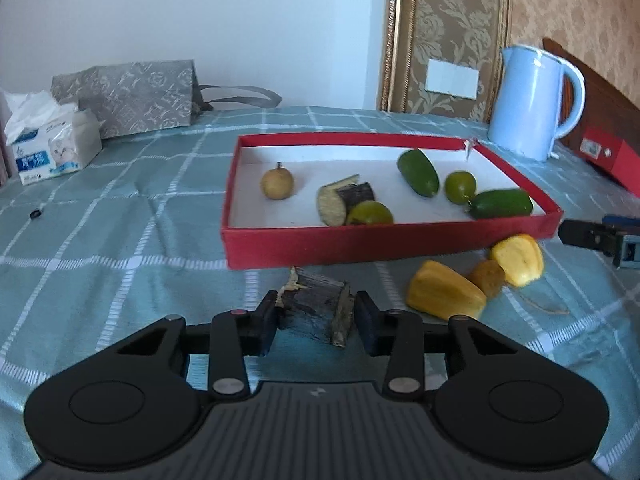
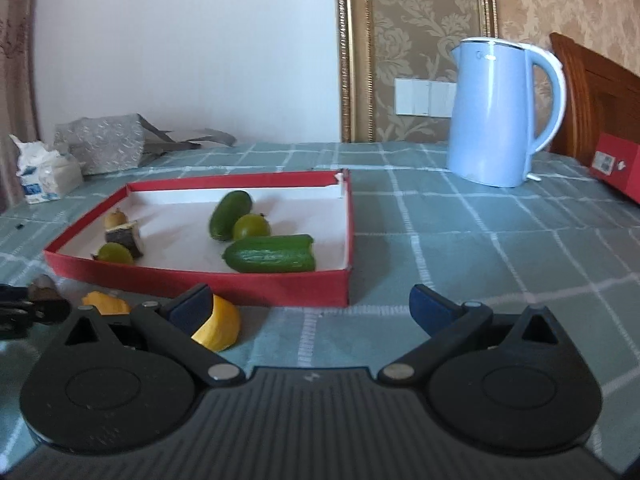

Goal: Organize fruits
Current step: 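Close the left gripper on the grey bark log piece, then hold the log piece with the left gripper while the right gripper grasps a yellow jackfruit chunk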

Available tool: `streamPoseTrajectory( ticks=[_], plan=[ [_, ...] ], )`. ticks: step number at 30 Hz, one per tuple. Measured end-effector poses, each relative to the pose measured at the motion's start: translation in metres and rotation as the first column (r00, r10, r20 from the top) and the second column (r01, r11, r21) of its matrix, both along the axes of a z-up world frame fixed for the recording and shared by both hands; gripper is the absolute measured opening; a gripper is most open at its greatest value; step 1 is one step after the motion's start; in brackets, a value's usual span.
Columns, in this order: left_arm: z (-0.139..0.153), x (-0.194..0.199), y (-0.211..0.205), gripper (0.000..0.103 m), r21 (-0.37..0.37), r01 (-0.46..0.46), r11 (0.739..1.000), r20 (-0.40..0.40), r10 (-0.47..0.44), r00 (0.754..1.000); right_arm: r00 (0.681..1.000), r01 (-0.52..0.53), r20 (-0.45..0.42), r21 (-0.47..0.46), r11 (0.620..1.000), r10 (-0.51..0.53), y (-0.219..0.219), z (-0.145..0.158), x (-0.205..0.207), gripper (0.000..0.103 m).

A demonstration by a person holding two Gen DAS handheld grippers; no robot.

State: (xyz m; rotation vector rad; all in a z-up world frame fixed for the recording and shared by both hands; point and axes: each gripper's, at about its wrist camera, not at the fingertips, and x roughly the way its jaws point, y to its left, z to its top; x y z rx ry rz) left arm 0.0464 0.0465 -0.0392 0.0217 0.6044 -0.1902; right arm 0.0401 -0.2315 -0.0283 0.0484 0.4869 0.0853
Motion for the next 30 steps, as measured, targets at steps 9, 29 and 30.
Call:
streamPoseTrajectory(
  ticks=[9, 29, 30],
  plan=[
    [0.0, 0.001, 0.0, 0.04, -0.014, -0.003, 1.0, -0.002, 0.003, 1.0, 0.992, -0.123, -0.015, -0.093, 0.988, 0.122, 0.034, -0.007, -0.004, 0.1],
    [0.0, 0.0, -0.001, 0.04, -0.012, -0.003, 1.0, -0.002, 0.003, 1.0, 0.989, -0.103, -0.116, -0.15, 0.983, 0.086, 0.056, -0.017, 0.024, 0.09],
    [0.0, 0.0, 0.0, 0.04, -0.012, -0.003, 1.0, -0.002, 0.003, 1.0, 0.989, -0.104, -0.122, -0.153, 0.983, 0.086, 0.057, -0.018, 0.025, 0.089]
  ],
)
